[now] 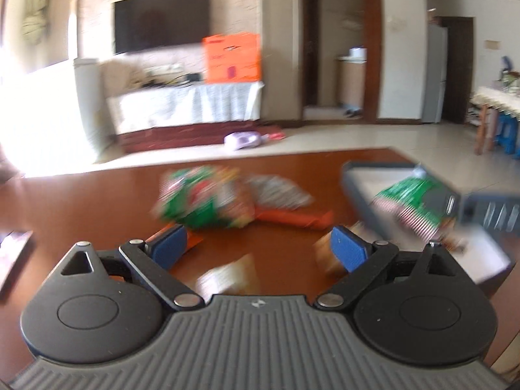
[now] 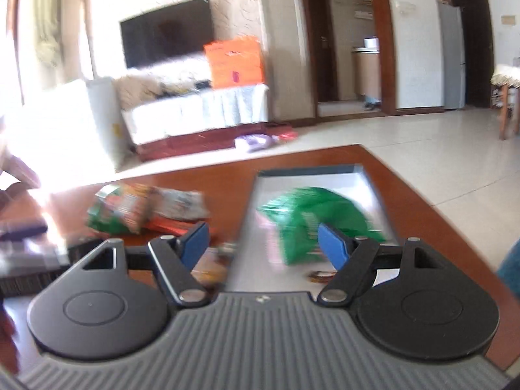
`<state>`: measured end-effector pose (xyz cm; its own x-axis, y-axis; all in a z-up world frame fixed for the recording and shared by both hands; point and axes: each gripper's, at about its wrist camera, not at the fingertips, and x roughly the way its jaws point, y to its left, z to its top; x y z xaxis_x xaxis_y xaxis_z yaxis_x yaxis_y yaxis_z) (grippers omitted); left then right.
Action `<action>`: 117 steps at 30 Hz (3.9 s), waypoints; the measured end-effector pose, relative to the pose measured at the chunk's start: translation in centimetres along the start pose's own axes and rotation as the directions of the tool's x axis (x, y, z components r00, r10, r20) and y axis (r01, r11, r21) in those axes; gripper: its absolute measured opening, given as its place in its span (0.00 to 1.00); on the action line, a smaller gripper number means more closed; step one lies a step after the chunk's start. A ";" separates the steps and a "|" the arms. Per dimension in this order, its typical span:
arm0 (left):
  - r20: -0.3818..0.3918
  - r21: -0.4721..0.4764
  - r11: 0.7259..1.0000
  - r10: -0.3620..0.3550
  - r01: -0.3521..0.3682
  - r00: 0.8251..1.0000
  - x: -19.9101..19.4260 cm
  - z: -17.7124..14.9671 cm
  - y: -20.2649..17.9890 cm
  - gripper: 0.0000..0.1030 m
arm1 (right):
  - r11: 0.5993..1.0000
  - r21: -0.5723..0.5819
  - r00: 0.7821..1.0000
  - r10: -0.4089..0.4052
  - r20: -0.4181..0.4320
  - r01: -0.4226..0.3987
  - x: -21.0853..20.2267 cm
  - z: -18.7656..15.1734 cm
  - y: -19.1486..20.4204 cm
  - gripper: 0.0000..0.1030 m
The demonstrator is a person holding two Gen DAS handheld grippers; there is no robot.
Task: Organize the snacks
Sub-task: 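Grasp the clear-wrapped lollipop with the left tool while the right tool reaches the pastry, then close the right tool on the beige pastry packet, then place the pastry packet in the box with the right tool while the left tool holds the lollipop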
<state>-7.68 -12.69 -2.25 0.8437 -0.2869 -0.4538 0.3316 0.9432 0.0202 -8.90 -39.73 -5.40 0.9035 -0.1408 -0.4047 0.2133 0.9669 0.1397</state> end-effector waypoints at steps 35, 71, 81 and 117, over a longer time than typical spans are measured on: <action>-0.203 0.090 0.992 -0.071 0.091 0.977 6.3 -4.4 12.3 0.48 | 0.974 -0.133 0.940 0.134 -0.314 -0.183 9.0 -4.0 16.2 0.74; -0.065 0.021 0.987 -0.157 0.158 0.985 3.8 -1.2 10.6 0.10 | 0.959 -0.145 0.958 0.213 -0.190 -0.242 4.5 -1.0 13.4 0.43; -0.069 0.019 0.985 -0.170 0.171 0.983 3.3 -0.5 8.8 0.10 | 0.963 -0.137 0.964 0.210 -0.163 -0.233 2.9 0.0 12.1 0.43; -0.064 0.072 0.959 -0.270 0.274 0.961 3.3 1.5 -1.1 0.10 | 0.992 -0.052 0.991 0.112 -0.069 -0.115 -1.4 1.8 3.1 0.43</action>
<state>-4.59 -14.89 -2.49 0.6942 -0.5191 -0.4986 0.5795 0.8140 -0.0407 -8.84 -36.88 -2.73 0.8938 -0.0171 -0.4481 0.0882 0.9865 0.1383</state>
